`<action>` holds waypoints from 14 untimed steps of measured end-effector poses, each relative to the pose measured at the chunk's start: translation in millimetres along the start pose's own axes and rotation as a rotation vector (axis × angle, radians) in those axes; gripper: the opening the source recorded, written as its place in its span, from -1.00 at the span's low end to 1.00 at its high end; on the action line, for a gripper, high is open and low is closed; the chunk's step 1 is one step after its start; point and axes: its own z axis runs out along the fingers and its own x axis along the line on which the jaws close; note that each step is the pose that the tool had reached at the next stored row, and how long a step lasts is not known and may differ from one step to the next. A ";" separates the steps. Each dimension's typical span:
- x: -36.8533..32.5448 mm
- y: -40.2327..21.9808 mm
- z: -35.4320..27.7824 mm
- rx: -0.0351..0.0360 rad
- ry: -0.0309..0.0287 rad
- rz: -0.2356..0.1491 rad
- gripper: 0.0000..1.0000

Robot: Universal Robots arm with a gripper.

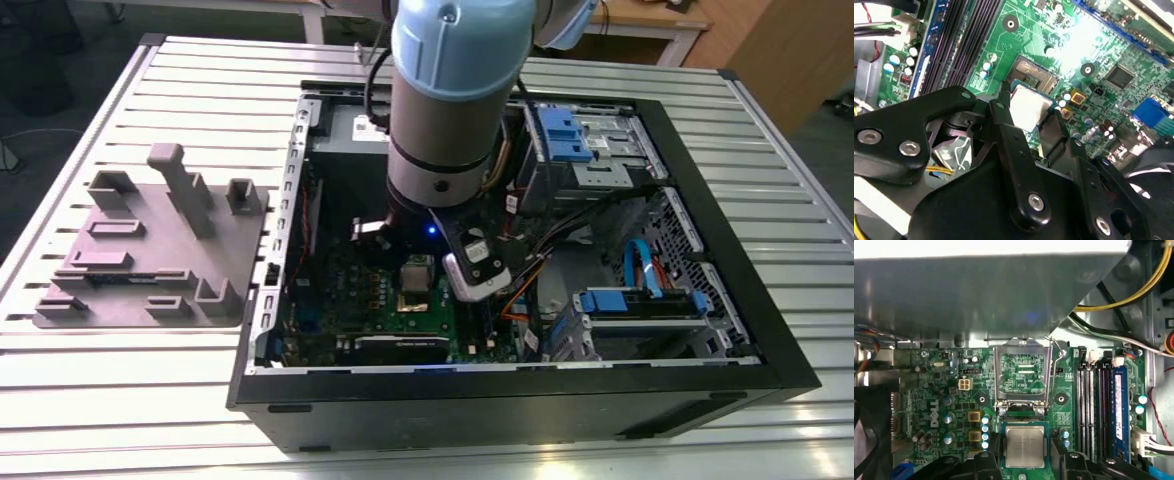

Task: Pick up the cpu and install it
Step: 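Place the cpu into insertion slot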

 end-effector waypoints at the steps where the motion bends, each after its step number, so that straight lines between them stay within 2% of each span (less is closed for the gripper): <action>1: 0.0 -0.4 1.3 0.0000 0.0000 0.000 -0.05; 7: -0.3 -5.2 6.4 0.0001 0.0000 0.000 -0.05; 14: -0.6 -5.8 16.0 0.0000 0.0000 0.000 -0.05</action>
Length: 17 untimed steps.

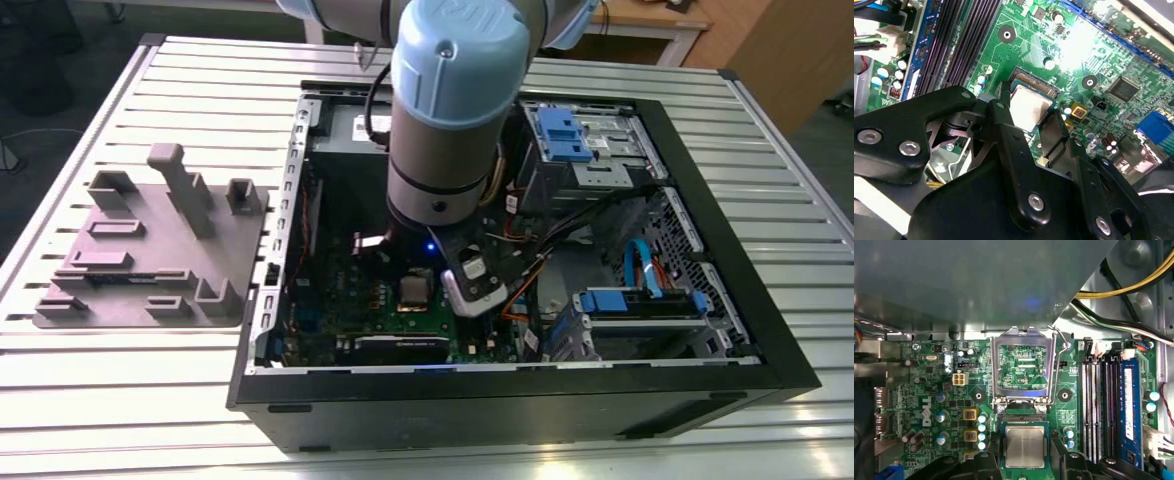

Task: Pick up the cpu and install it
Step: 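Place the cpu into insertion slot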

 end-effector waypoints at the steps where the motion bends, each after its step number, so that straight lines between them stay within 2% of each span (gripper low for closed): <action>1: 0.0 -0.1 1.3 0.0000 0.0000 0.000 -0.05; 5: 0.6 -0.2 4.7 0.0001 0.0000 0.000 -0.05; 17: 1.2 -1.3 7.8 0.0003 0.0006 -0.012 -0.05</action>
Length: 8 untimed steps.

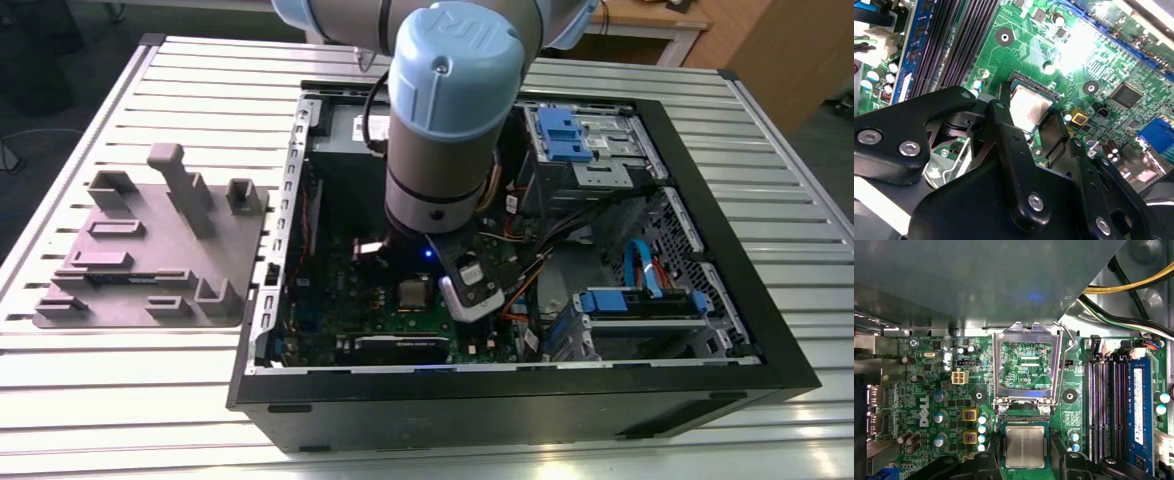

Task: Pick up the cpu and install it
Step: 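Place the cpu into insertion slot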

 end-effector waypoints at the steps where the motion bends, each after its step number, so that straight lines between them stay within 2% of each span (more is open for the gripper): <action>1: 0.0 0.0 0.4 0.0000 0.0000 0.000 -0.05; 8: 0.4 -0.1 2.0 0.0002 0.0000 0.000 -0.05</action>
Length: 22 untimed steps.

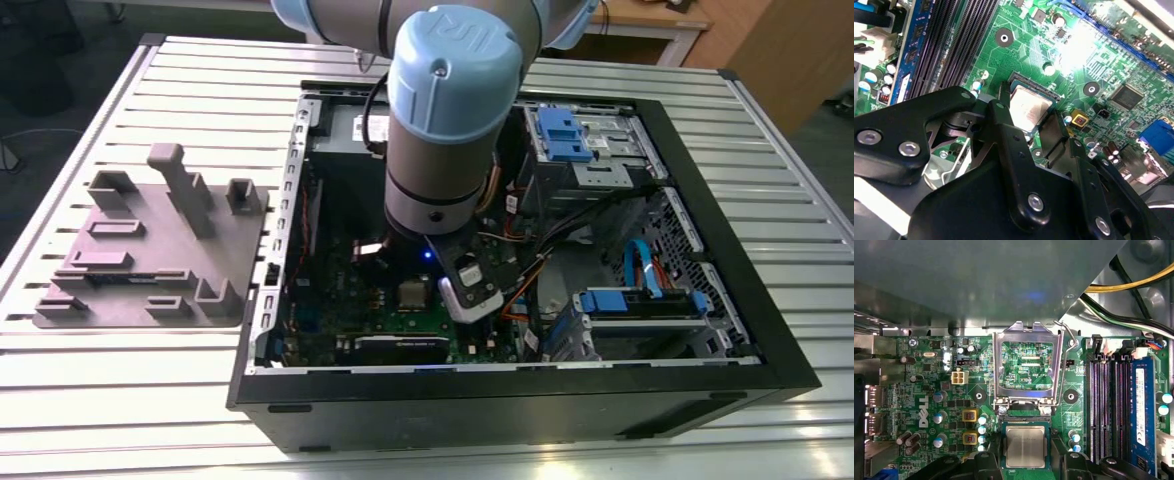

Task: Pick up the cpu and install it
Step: 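Place the cpu into insertion slot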

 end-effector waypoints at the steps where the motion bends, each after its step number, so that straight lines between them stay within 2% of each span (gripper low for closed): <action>1: 0.1 0.0 0.1 0.0000 0.0000 0.000 -0.05; 11: 0.0 0.0 0.3 -0.0004 -0.0001 0.000 -0.05; 13: 0.1 0.1 0.5 -0.0005 -0.0002 0.000 -0.03; 14: 0.0 0.1 0.5 -0.0007 -0.0004 0.000 0.10; 22: -0.4 0.0 0.3 -0.0002 -0.0001 0.000 0.07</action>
